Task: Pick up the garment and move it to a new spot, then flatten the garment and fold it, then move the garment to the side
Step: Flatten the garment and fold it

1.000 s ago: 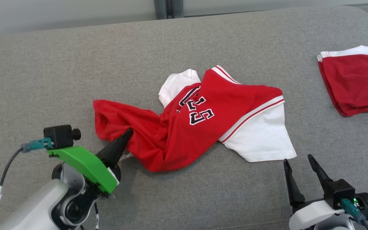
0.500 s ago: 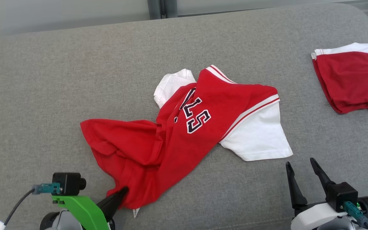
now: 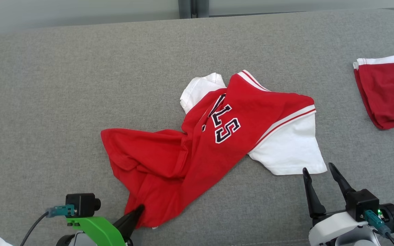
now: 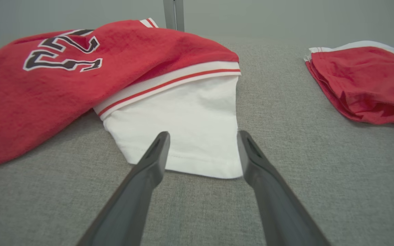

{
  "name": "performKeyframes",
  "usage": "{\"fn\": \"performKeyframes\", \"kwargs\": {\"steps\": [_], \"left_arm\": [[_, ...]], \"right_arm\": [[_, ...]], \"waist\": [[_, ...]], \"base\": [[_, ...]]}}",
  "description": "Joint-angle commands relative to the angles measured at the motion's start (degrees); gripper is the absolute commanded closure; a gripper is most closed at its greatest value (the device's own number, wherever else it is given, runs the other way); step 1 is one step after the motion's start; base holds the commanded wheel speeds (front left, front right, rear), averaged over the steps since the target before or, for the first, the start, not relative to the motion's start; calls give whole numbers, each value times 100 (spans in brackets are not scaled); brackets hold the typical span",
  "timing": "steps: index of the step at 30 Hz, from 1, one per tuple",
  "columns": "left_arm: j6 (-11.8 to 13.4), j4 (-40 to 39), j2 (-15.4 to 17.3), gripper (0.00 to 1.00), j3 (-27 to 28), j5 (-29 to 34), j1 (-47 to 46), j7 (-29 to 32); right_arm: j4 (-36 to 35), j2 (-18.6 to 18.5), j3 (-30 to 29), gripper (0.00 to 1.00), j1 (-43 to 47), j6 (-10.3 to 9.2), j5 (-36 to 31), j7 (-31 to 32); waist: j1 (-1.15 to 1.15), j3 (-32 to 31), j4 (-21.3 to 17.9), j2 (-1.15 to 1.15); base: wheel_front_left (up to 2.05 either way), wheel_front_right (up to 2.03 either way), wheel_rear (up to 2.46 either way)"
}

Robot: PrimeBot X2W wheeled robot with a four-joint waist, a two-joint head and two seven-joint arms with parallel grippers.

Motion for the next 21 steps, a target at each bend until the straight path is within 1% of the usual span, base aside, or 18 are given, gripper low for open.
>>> {"fn": "performKeyframes", "kwargs": {"steps": [1, 3, 4, 5, 8, 15, 21], "left_arm": [[-41, 11, -42, 41, -18, 68, -61, -31], [-67, 30, -49, 15, -19, 105, -82, -62], [-70, 43, -51, 6, -16, 109, -90, -70], [-74, 52, -57, 1, -12, 119, -97, -78], [-82, 95, -65, 0, -7, 149, -104, -104], [36, 173, -63, 0, -53, 301, -127, -207], [73, 118, -61, 0, -55, 412, -137, -275]], "right_arm": [[5, -18, 0, 0, -3, -8, -14, -14], [4, -18, -13, 0, 51, -9, -5, -14], [5, -17, -15, 0, 72, -9, 9, -14], [8, -18, -17, 0, 84, -9, 28, -14], [10, -18, 1, 0, 95, -9, 61, -14], [28, -18, -2, 0, 78, -8, 80, -14], [47, -18, -21, 0, 103, -9, 60, -14]], "waist": [[0, -12, -14, 0], [0, -18, -23, 0], [0, -18, -29, 0], [0, -18, -35, 0], [0, -17, -60, 0], [0, -28, -109, 0], [0, -63, -107, 0]], "base": [[0, 0, 0], [0, 0, 0], [0, 0, 0], [0, 0, 0], [0, 0, 0], [0, 0, 0], [0, 0, 0]]}}
